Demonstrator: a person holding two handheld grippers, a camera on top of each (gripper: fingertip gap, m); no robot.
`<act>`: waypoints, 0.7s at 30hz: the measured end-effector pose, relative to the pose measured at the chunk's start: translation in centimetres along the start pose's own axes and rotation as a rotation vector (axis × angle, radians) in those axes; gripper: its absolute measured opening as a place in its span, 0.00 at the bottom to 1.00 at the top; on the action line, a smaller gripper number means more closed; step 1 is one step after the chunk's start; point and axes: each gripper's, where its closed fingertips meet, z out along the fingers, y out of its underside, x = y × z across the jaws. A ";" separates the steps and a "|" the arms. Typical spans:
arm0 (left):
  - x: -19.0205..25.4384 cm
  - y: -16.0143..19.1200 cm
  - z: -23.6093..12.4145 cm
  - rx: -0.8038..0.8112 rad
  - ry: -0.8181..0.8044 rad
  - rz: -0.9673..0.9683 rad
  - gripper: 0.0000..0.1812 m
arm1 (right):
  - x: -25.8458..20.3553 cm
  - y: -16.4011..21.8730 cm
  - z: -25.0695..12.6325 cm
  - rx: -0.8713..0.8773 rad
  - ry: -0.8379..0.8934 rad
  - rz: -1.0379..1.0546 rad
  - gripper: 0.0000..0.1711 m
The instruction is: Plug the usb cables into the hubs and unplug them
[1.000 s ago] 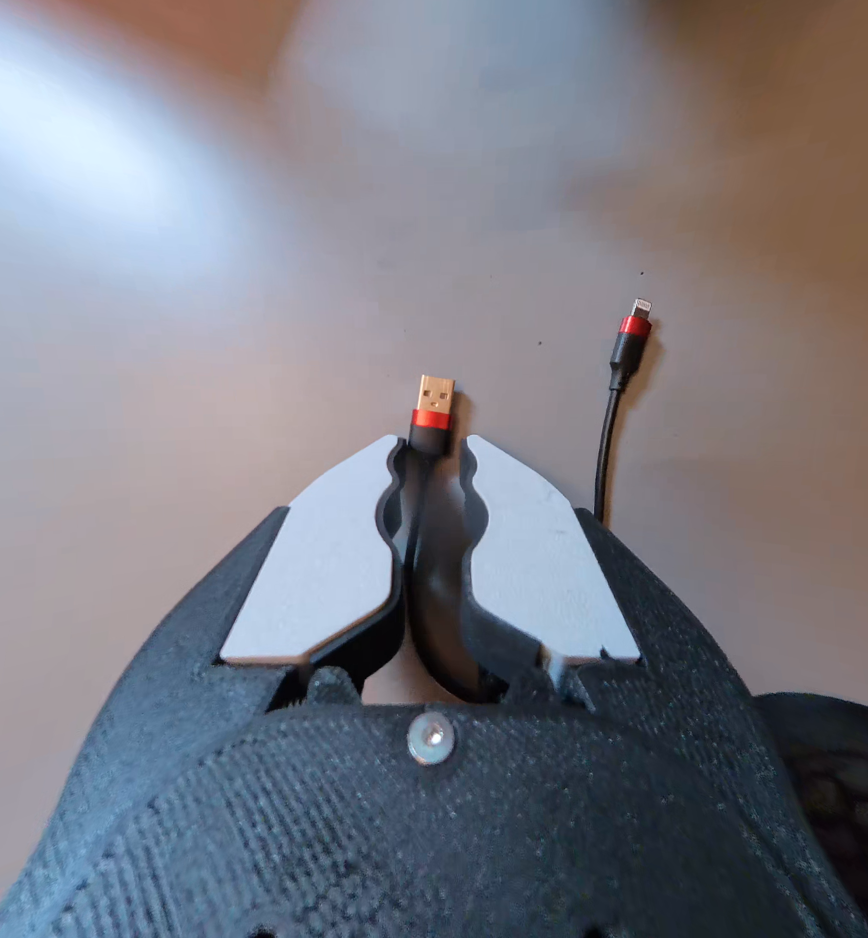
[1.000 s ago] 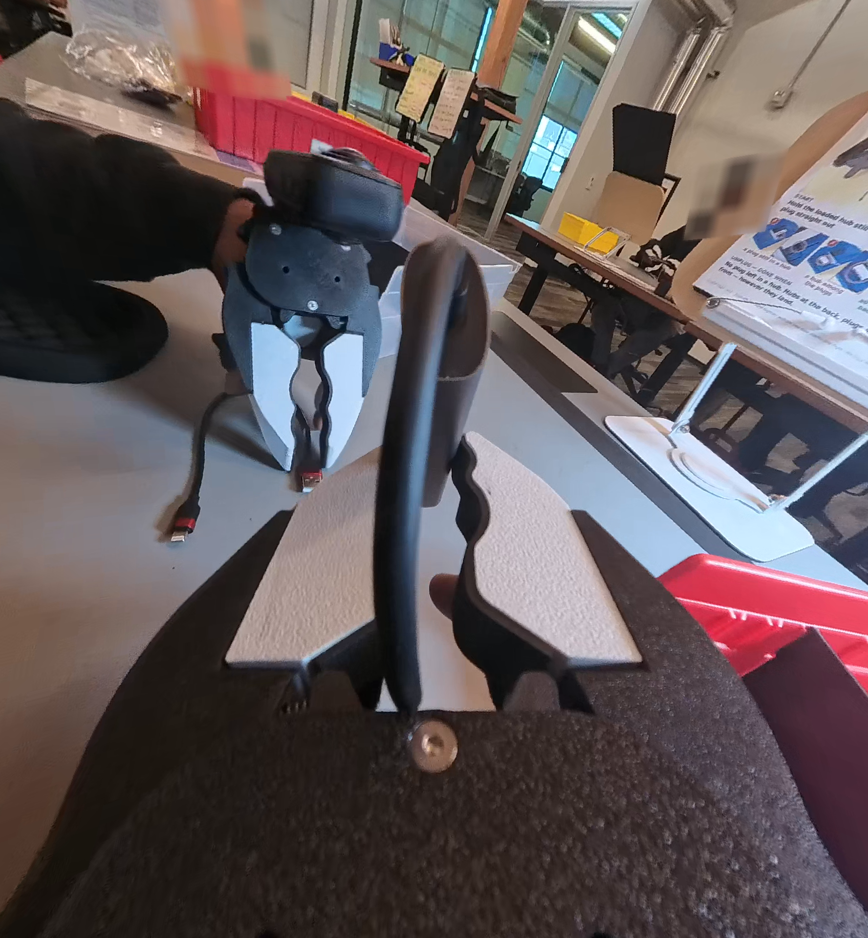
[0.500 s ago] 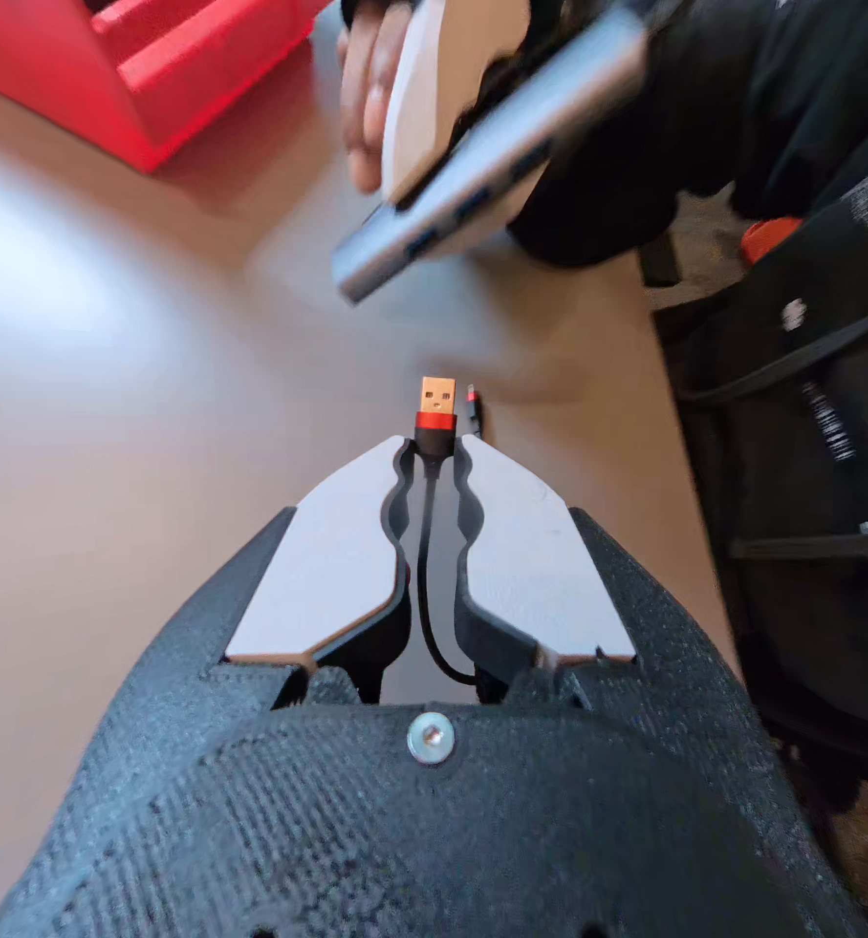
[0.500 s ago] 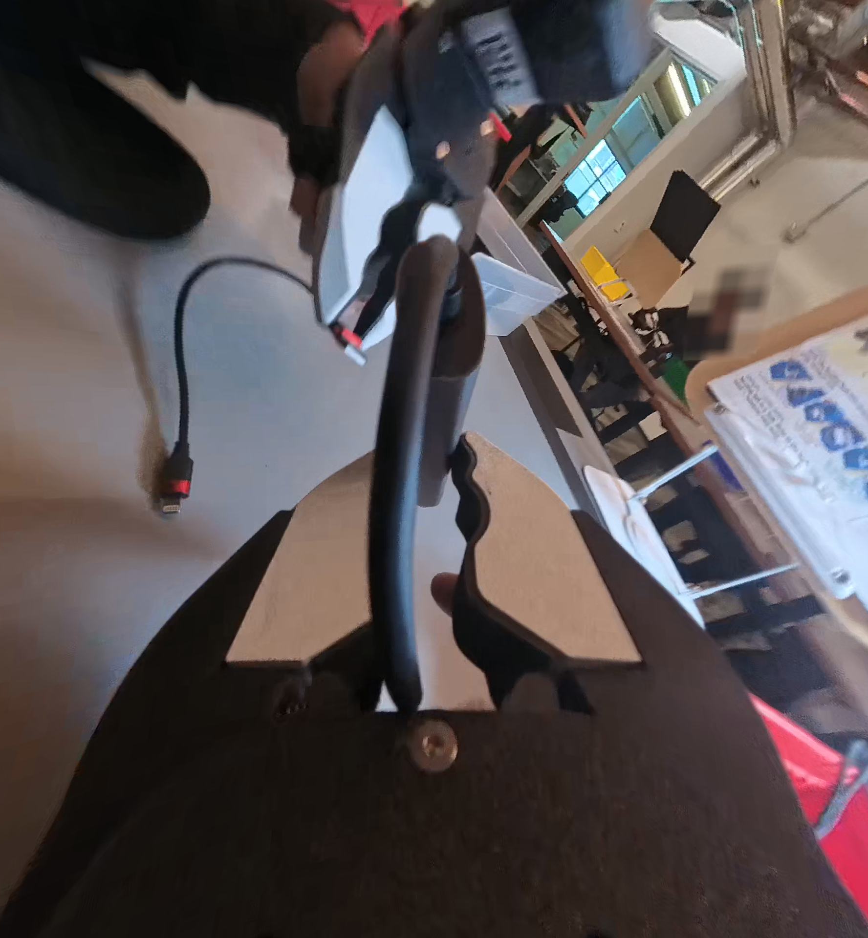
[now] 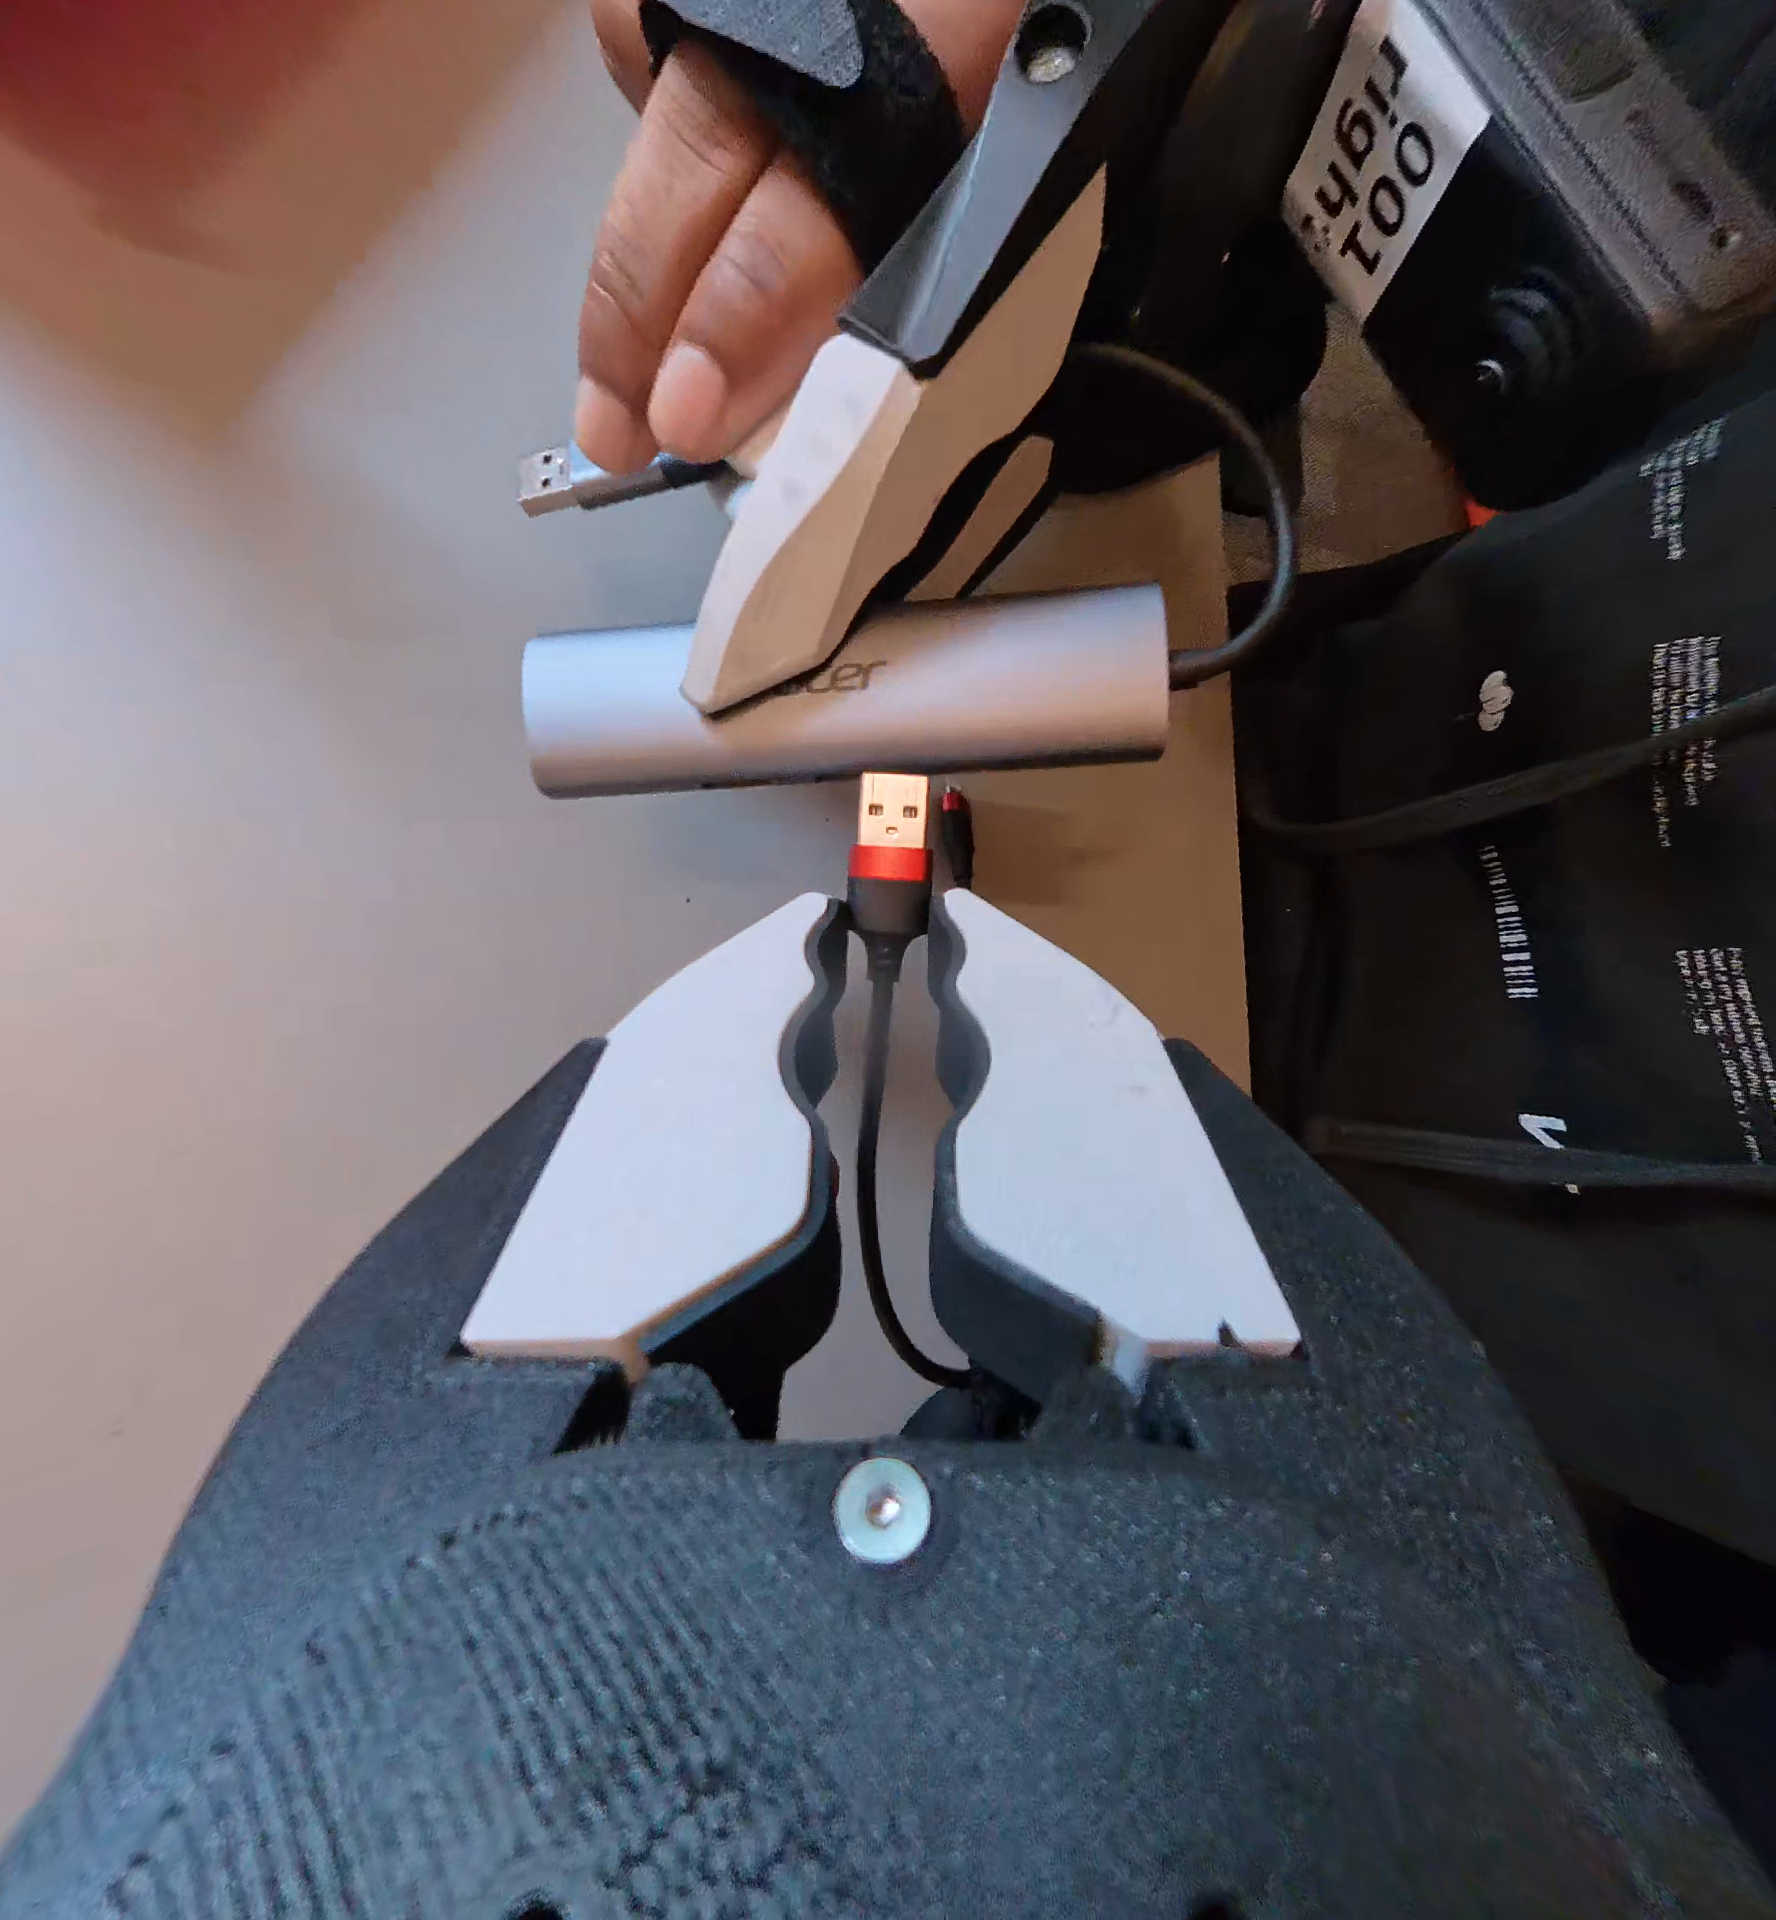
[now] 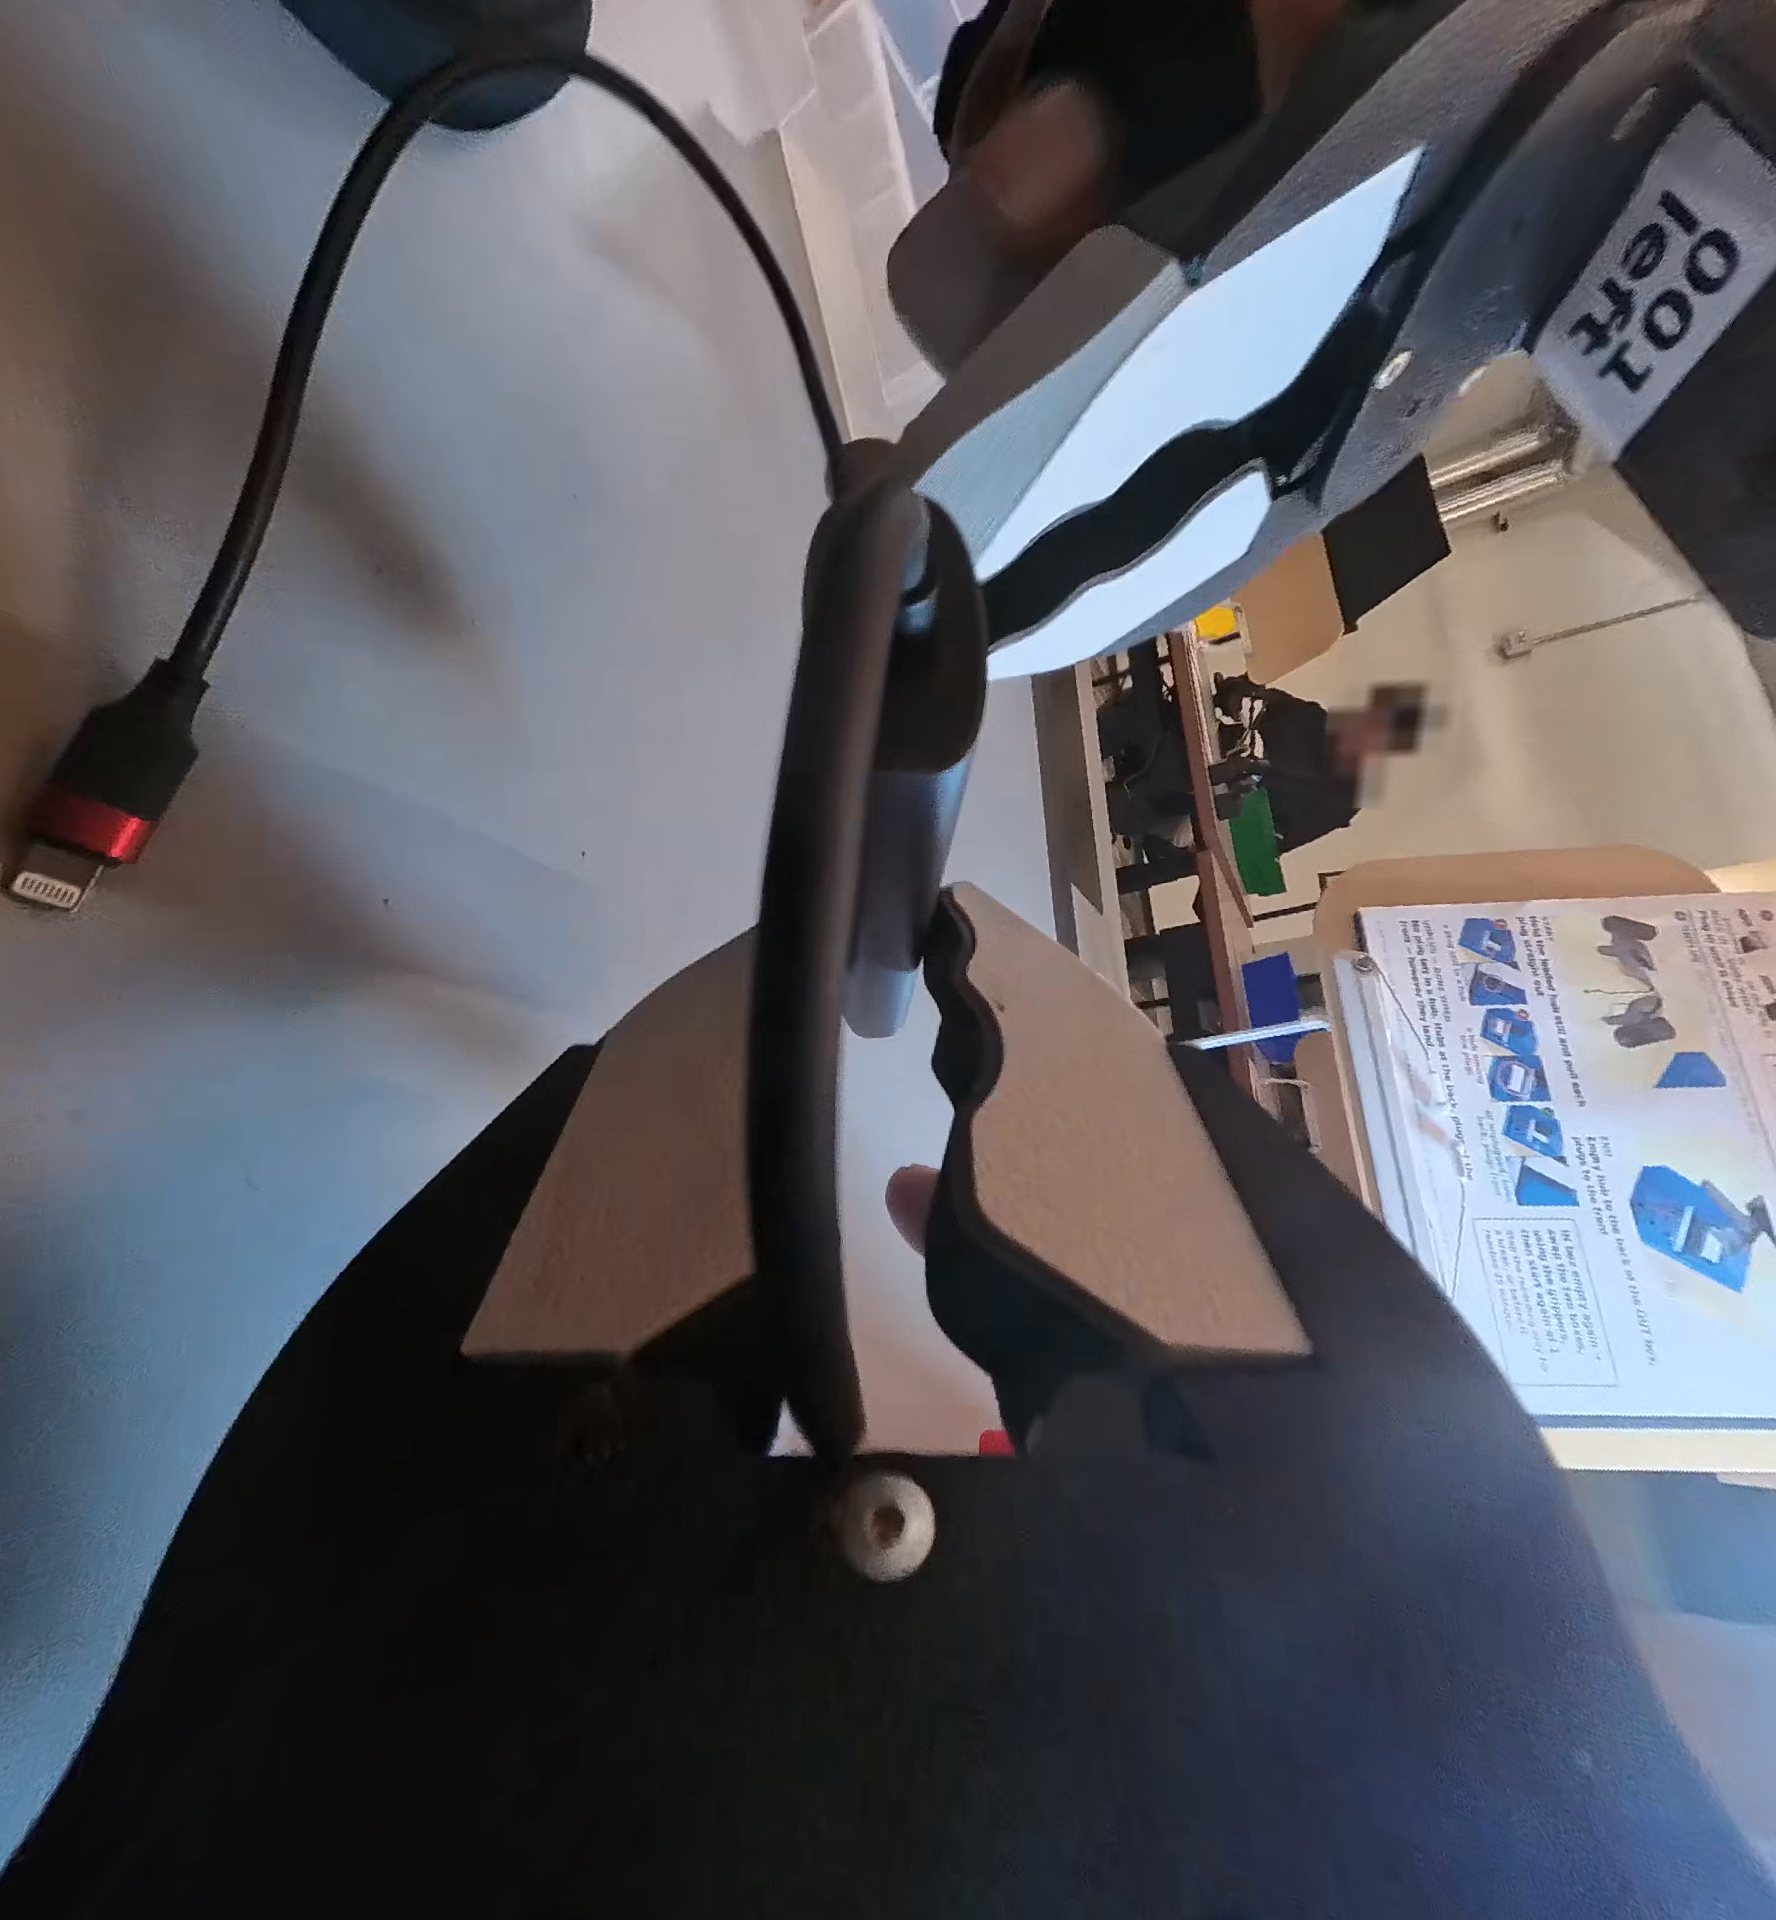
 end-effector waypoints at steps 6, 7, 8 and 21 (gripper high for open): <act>0.3 0.0 0.3 -0.022 0.016 -0.028 0.08 | 0.1 0.4 0.0 -0.035 0.018 -0.039 0.10; 0.5 0.0 0.3 -0.020 0.018 -0.028 0.08 | 0.1 0.6 0.0 -0.045 0.021 -0.047 0.10; 0.6 -0.1 0.4 -0.021 0.018 -0.024 0.08 | 0.1 0.8 0.1 -0.049 0.021 -0.052 0.10; 0.9 -0.3 0.3 -0.024 -0.017 -0.043 0.08 | -0.3 0.4 0.2 -0.062 0.015 -0.107 0.10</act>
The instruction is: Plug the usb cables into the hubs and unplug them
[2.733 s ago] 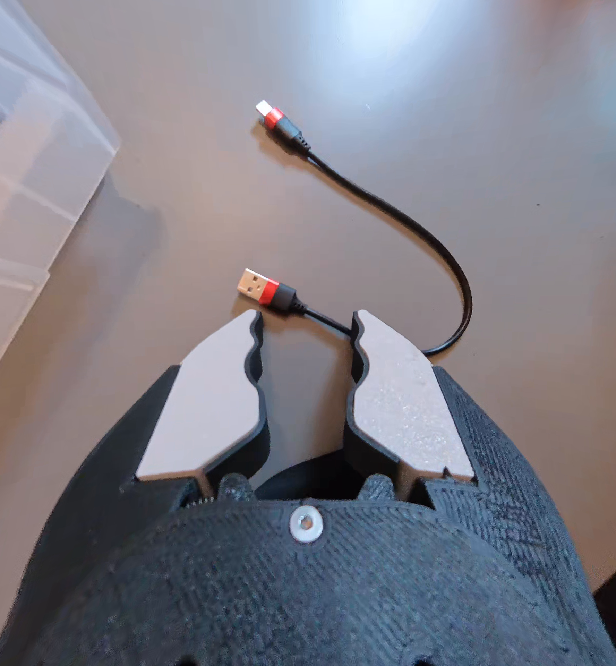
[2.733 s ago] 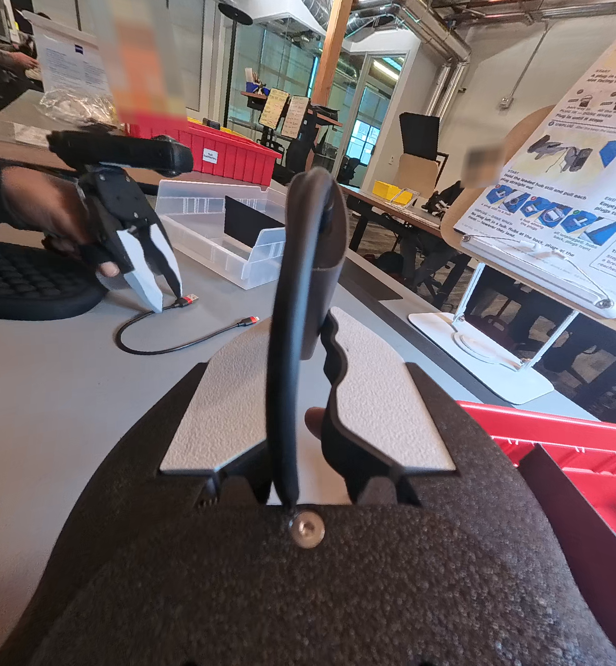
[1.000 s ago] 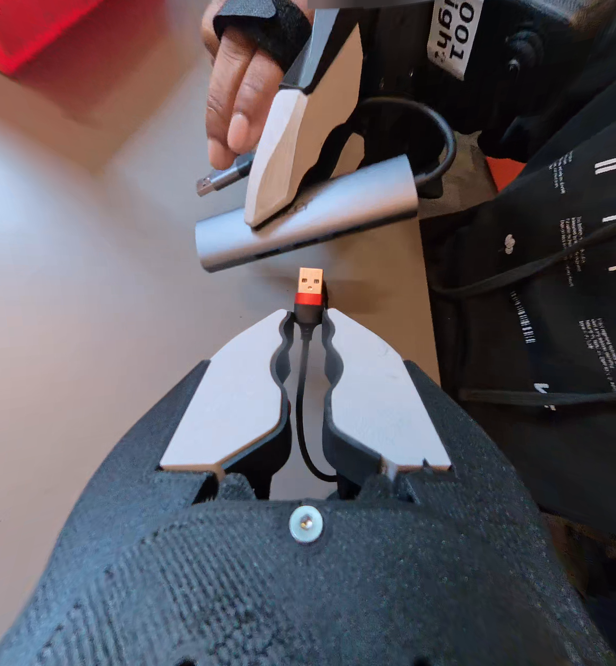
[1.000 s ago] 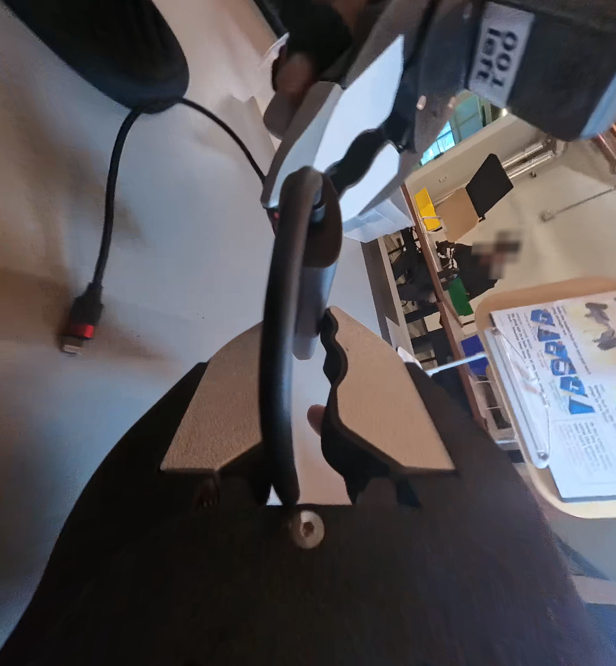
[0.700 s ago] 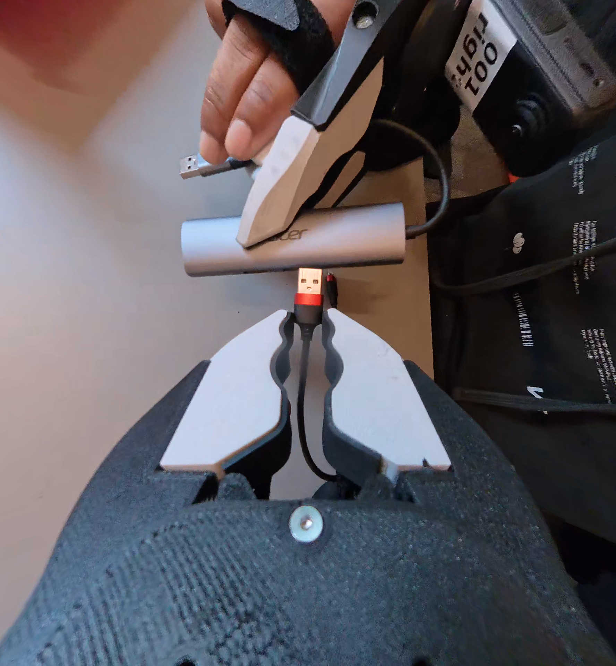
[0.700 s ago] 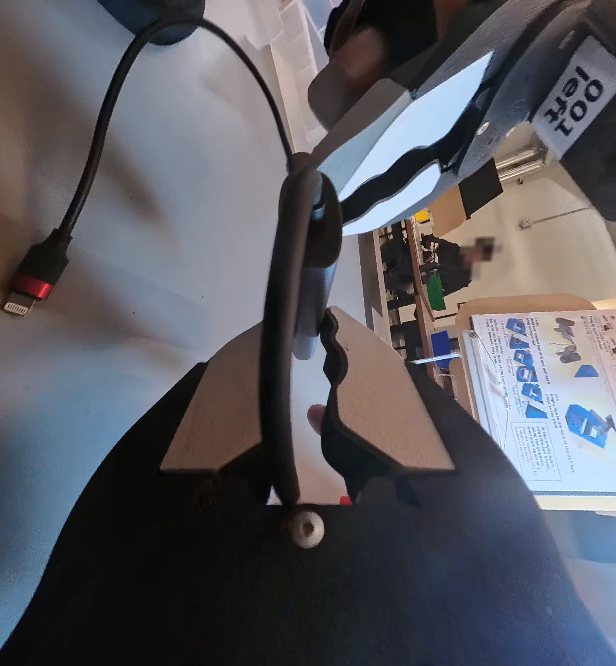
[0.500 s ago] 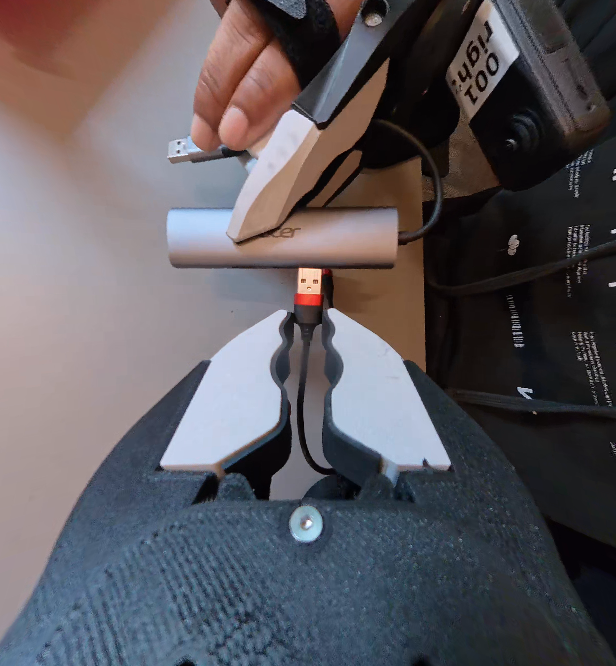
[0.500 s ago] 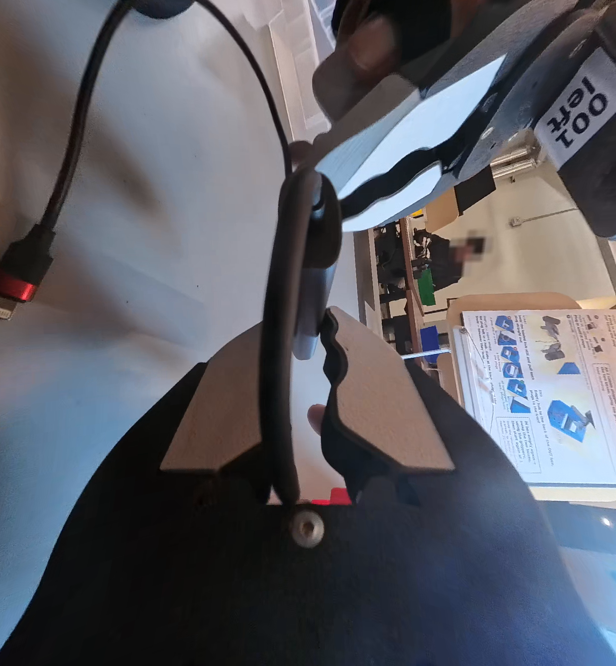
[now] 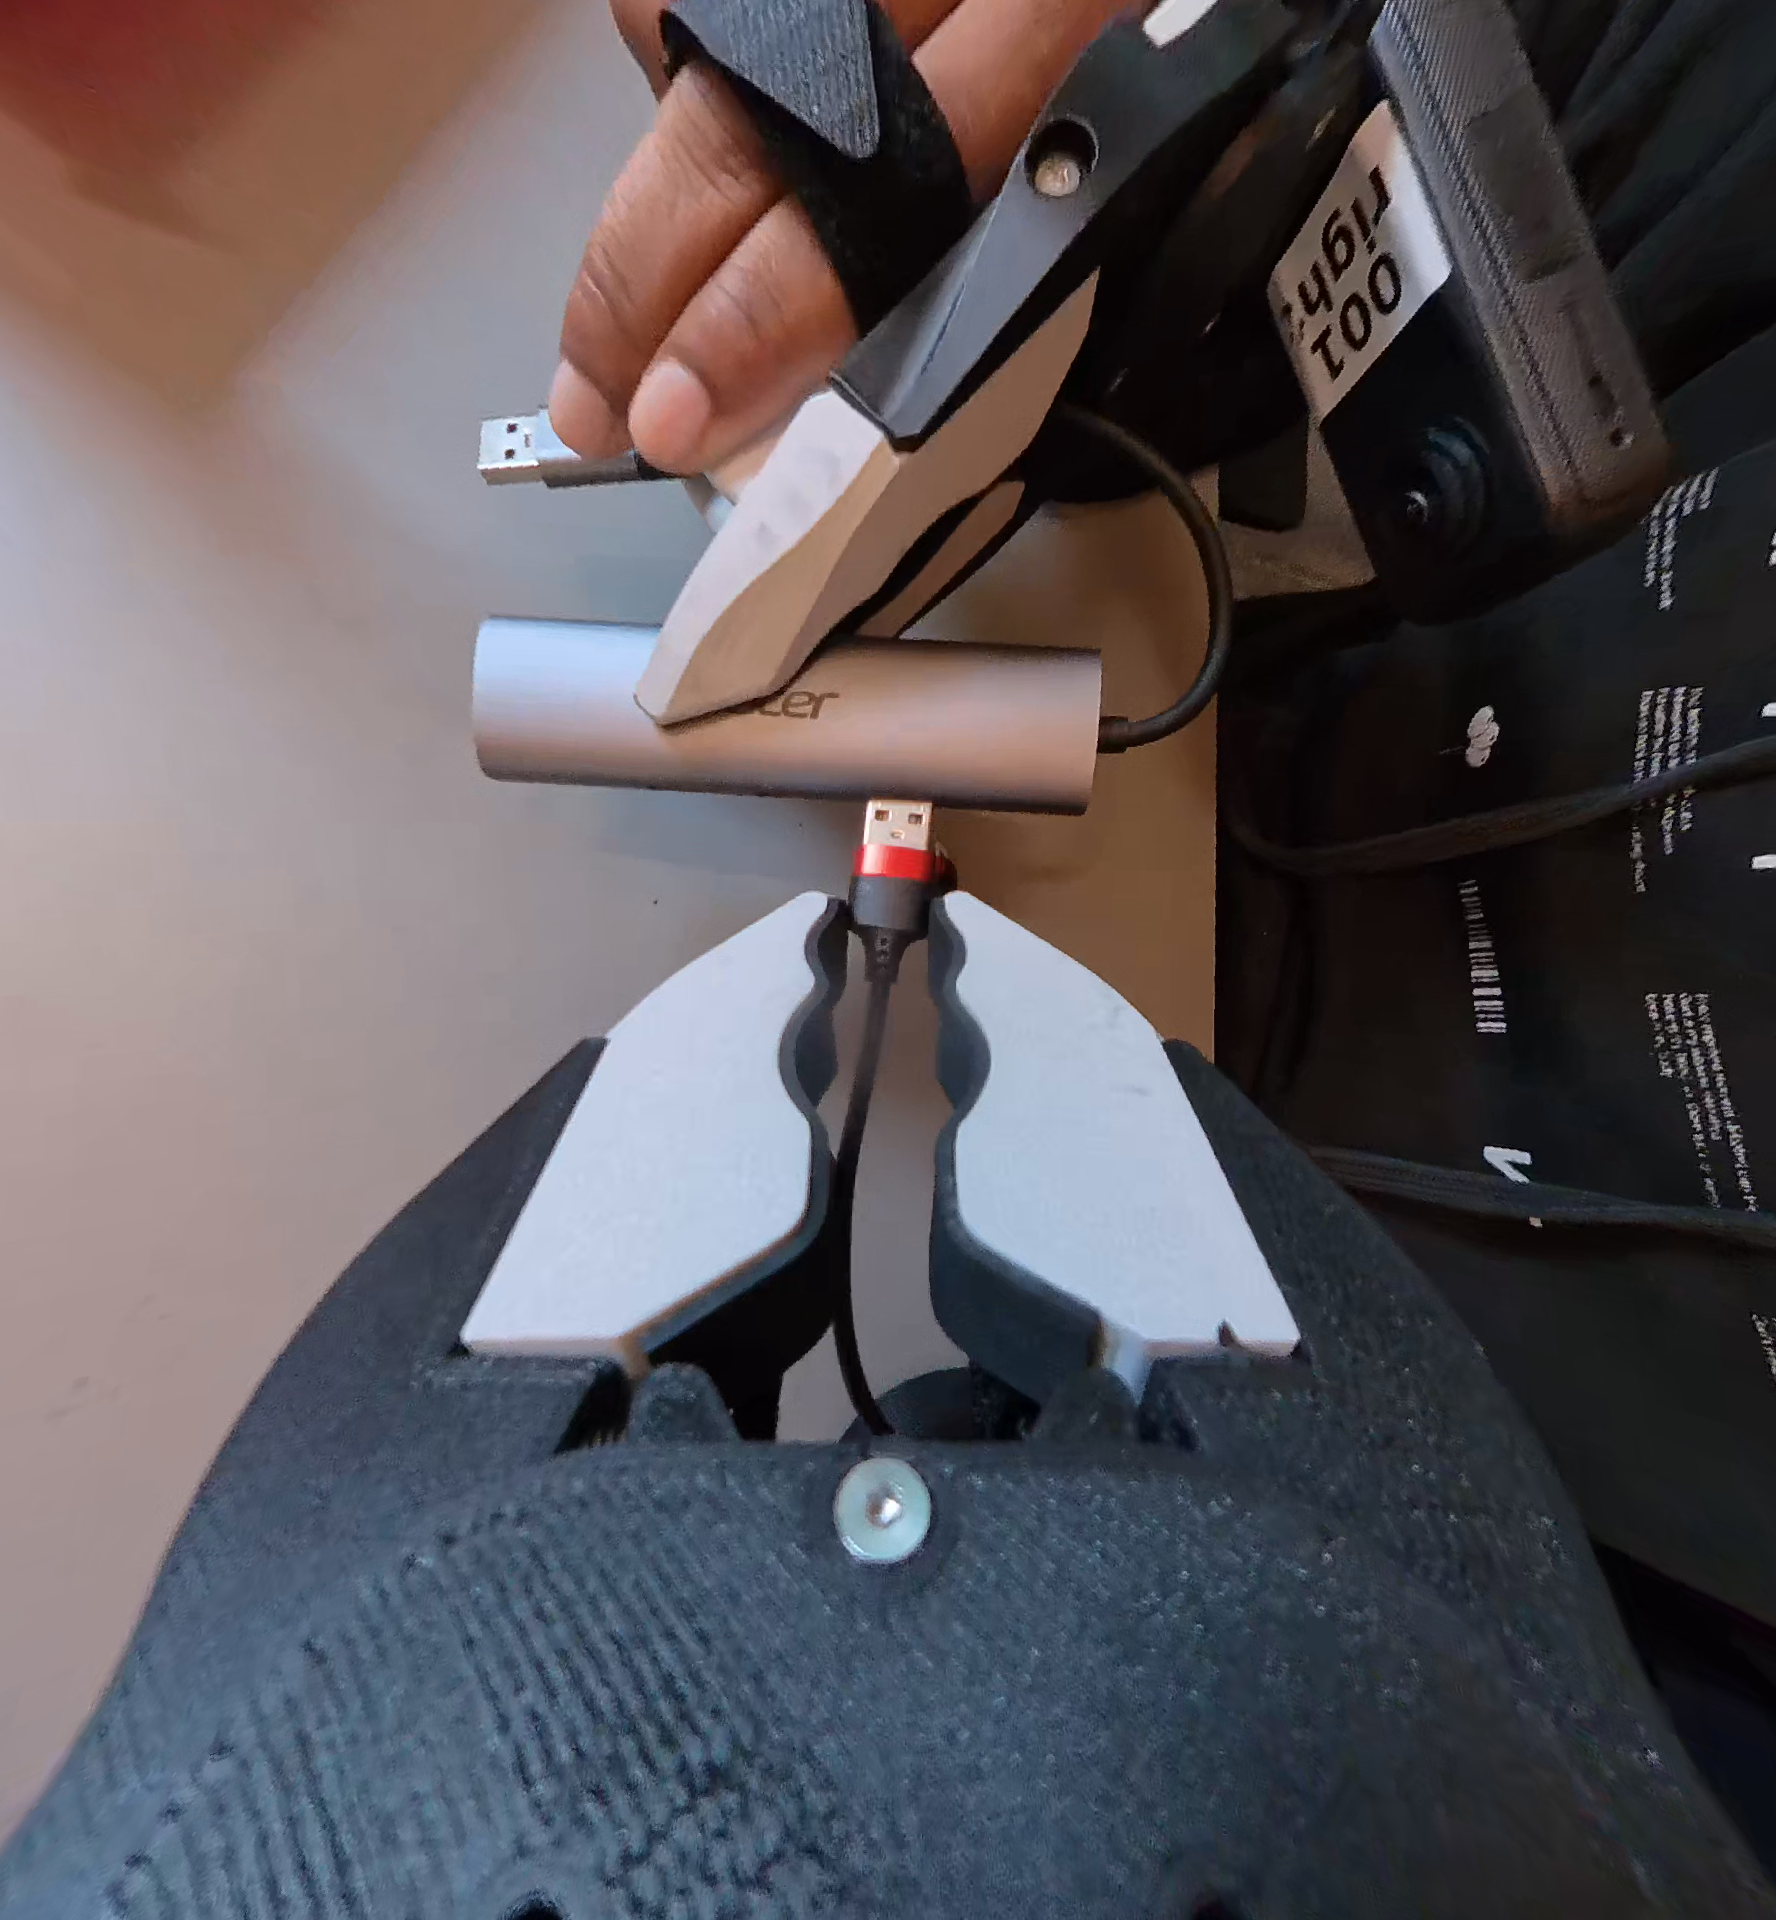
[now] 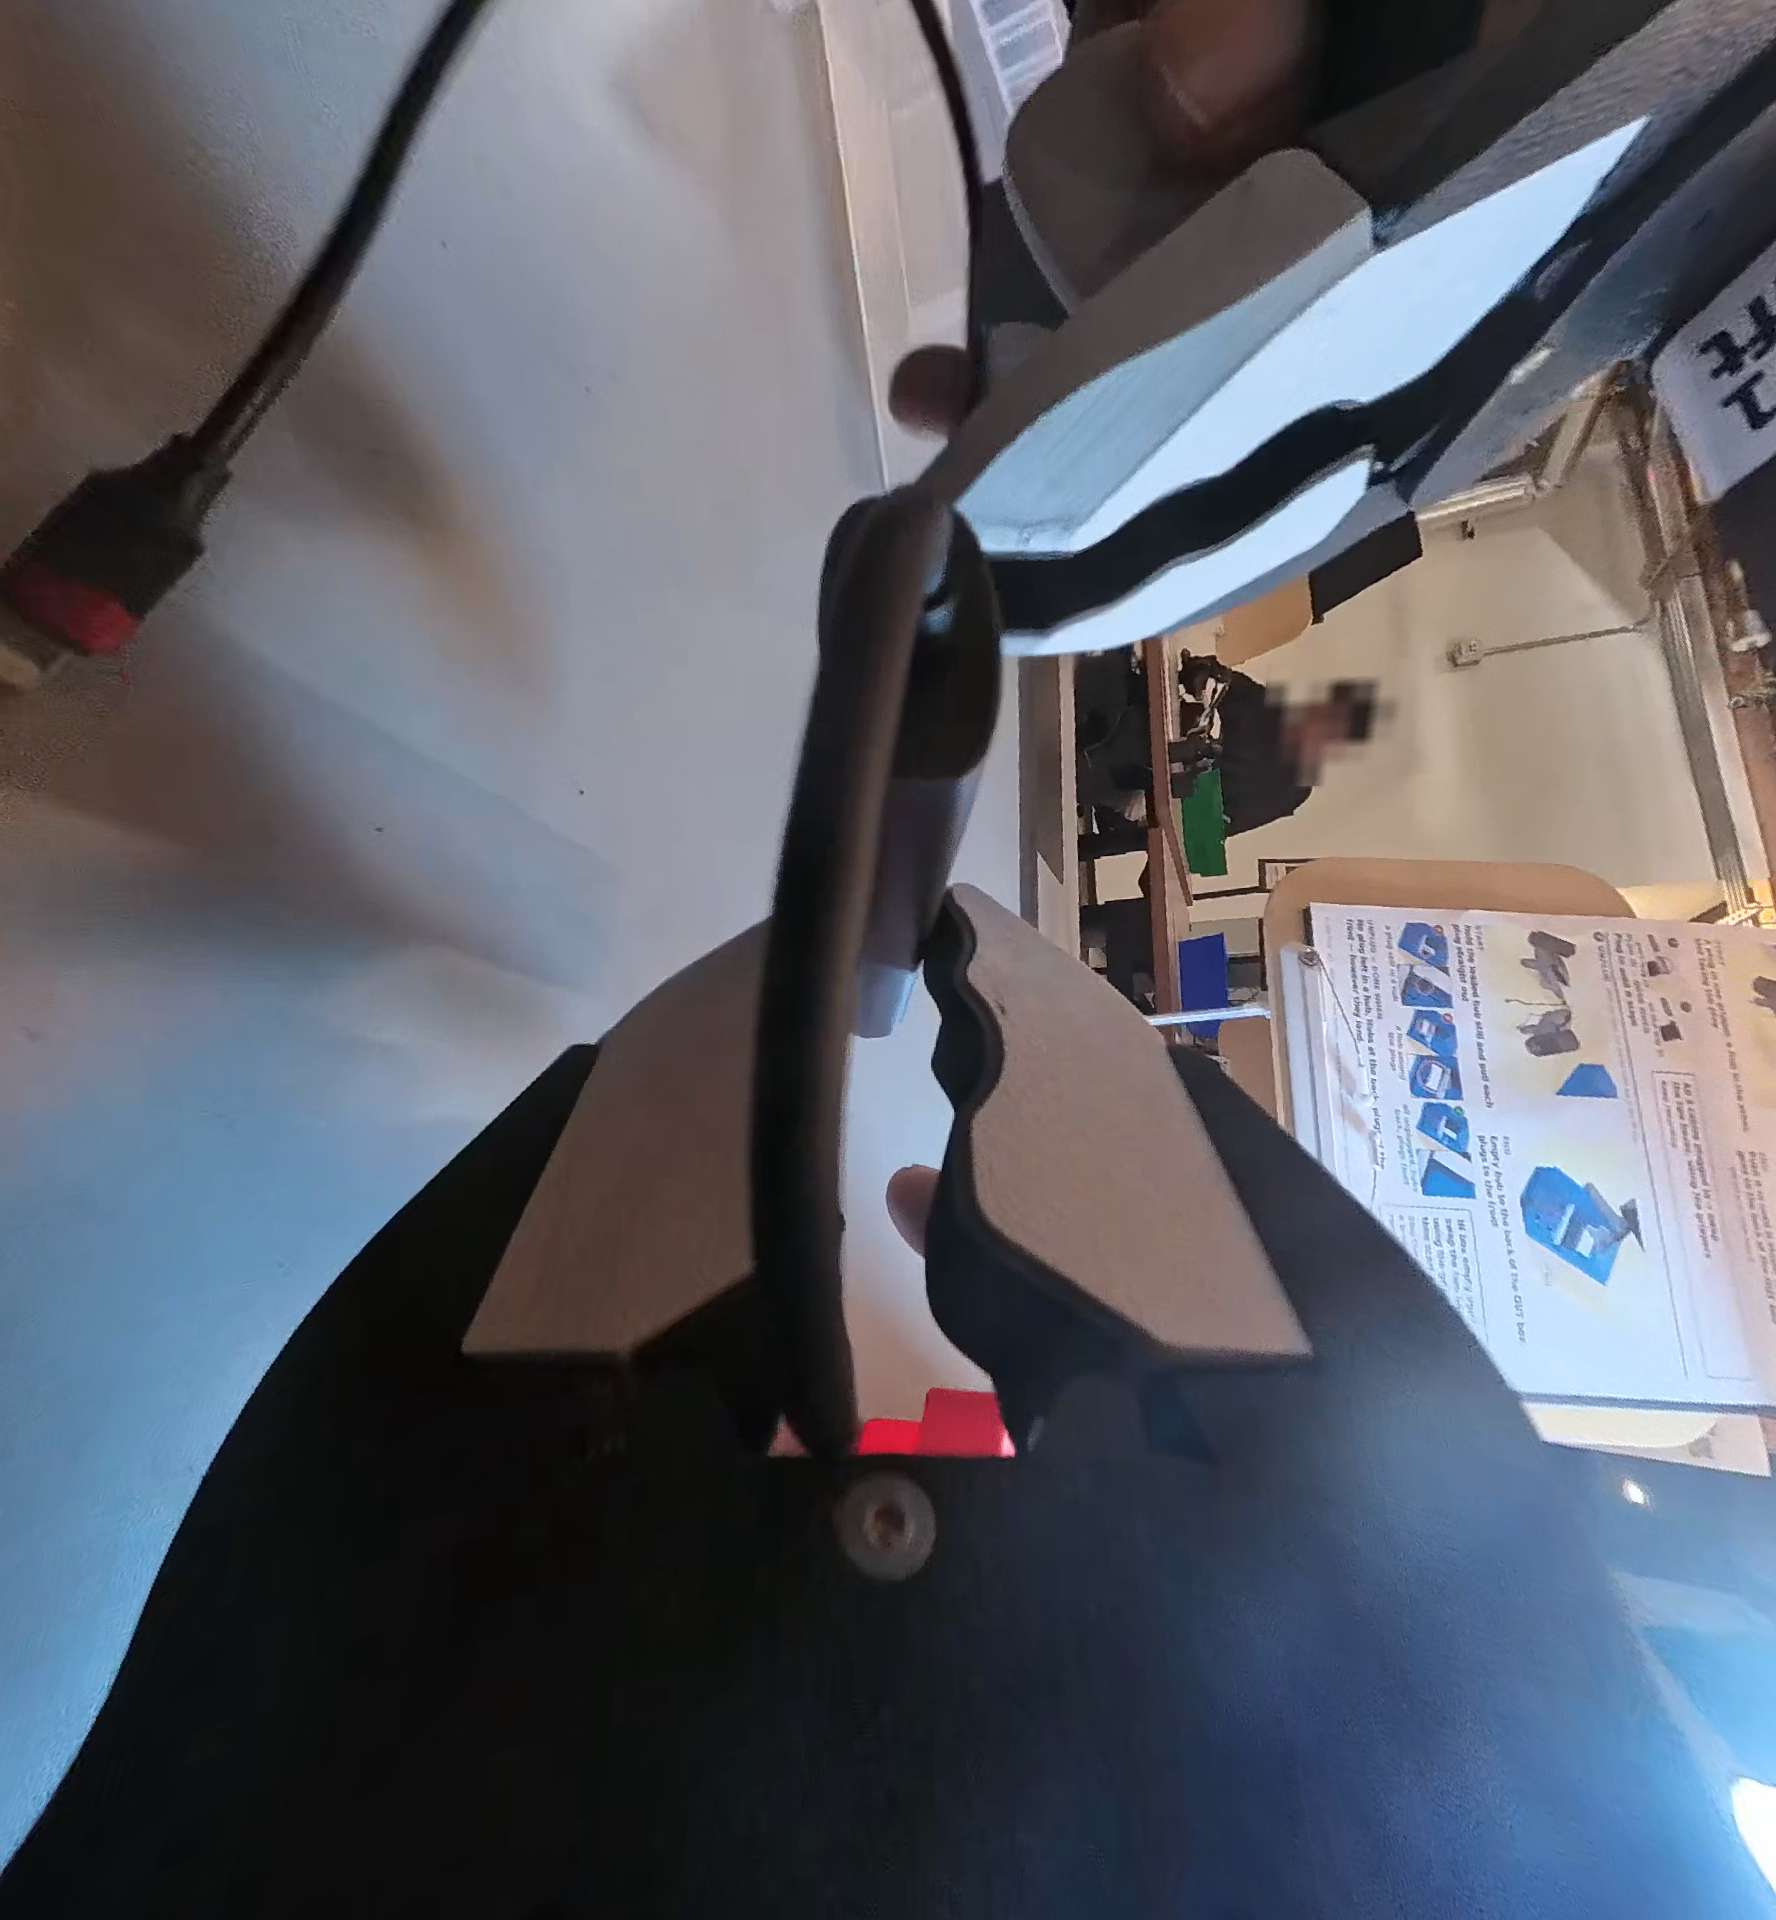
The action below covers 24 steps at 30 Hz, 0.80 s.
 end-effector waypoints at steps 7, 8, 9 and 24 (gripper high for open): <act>0.2 -0.4 0.3 0.046 0.005 0.023 0.08 | 0.7 0.1 -0.2 0.002 0.031 0.035 0.10; 0.3 -0.4 0.3 0.057 0.012 0.025 0.08 | 0.7 0.1 -0.2 -0.001 0.027 0.025 0.10; 0.3 -0.3 0.4 0.067 0.023 0.020 0.08 | 0.6 0.0 -0.1 -0.003 0.022 0.017 0.10; 0.2 0.1 1.5 0.156 0.121 -0.101 0.08 | -0.7 0.6 0.0 -0.101 -0.110 -0.005 0.10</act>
